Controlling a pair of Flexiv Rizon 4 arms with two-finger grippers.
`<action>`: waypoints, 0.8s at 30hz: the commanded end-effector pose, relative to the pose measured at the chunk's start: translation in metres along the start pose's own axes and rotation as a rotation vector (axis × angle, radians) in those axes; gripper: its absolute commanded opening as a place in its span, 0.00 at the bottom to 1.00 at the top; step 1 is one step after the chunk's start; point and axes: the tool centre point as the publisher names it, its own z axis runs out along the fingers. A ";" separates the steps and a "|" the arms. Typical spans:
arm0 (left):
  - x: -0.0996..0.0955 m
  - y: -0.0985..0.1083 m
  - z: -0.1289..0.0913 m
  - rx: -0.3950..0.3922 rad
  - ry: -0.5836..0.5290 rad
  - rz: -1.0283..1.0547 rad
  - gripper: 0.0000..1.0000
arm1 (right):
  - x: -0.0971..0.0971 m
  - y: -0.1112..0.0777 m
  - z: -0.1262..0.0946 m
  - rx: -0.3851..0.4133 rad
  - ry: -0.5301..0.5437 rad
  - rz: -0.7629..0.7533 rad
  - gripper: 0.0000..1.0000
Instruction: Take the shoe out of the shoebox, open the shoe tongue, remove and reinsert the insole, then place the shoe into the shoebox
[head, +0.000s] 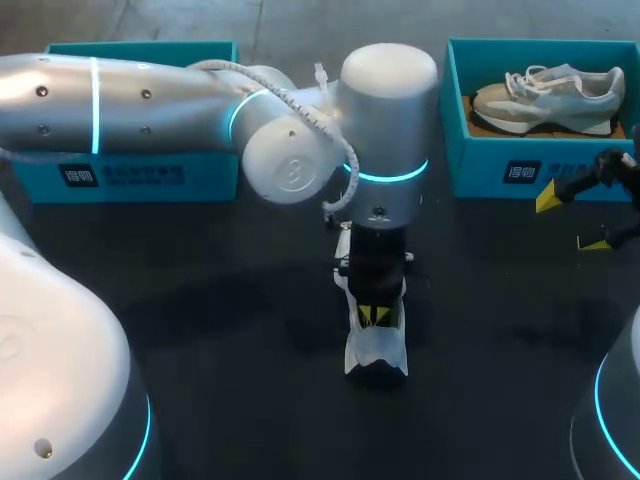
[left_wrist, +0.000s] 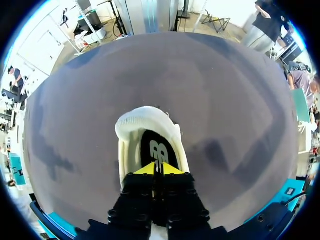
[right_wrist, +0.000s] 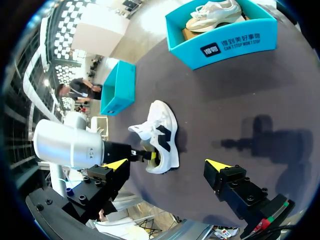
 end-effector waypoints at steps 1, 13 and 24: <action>0.001 0.003 -0.003 -0.003 -0.003 0.001 0.16 | 0.000 0.000 0.001 -0.001 -0.004 0.002 1.00; -0.003 0.014 -0.006 -0.017 -0.011 -0.012 0.29 | 0.000 0.000 0.001 -0.001 -0.004 0.002 1.00; -0.003 0.020 -0.003 -0.016 -0.025 -0.034 0.42 | 0.000 0.000 0.001 -0.001 -0.004 0.002 1.00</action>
